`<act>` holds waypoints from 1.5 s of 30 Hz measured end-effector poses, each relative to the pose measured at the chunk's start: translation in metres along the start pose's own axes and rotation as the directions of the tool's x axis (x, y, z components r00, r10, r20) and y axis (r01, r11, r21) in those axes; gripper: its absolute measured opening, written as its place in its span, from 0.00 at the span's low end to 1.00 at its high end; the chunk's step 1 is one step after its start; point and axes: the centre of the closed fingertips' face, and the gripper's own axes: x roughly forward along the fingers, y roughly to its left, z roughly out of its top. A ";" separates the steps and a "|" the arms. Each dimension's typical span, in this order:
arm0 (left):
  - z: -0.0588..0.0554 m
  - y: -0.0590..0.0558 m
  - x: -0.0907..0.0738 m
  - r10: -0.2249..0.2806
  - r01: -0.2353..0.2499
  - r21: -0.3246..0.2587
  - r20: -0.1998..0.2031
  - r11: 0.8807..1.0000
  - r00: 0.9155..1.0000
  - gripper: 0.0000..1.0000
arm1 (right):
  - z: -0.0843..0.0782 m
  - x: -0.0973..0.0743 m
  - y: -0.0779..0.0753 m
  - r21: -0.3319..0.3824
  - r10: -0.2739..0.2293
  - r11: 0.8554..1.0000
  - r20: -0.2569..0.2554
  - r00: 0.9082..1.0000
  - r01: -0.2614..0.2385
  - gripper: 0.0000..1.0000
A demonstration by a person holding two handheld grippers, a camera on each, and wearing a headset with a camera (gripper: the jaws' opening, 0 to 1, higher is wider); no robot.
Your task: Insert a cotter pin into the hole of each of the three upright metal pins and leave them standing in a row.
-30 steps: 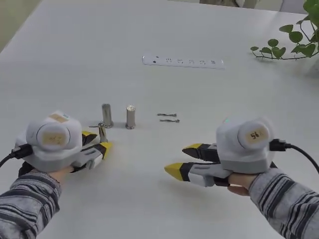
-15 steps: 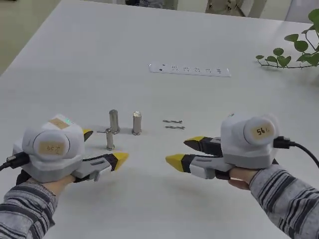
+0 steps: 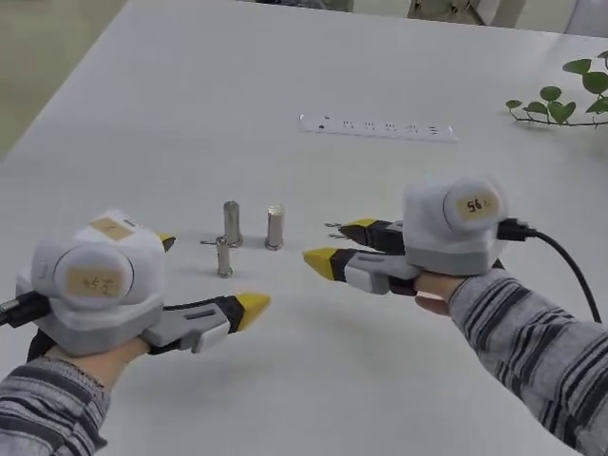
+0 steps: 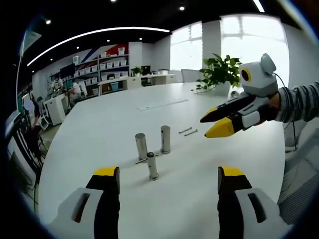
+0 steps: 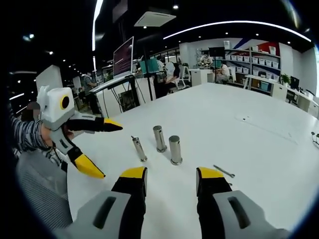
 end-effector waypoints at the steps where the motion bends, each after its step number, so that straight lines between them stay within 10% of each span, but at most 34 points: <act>1: 0.000 -0.002 -0.001 -0.005 0.005 -0.007 0.000 1.000 1.000 0.81 | 0.002 0.004 0.000 -0.001 0.001 1.000 0.001 1.000 -0.001 0.35; 45: -0.009 -0.007 -0.013 0.038 -0.038 -0.034 -0.003 0.999 0.999 0.99 | -0.002 0.093 0.002 0.069 0.029 0.997 -0.029 0.999 -0.027 0.17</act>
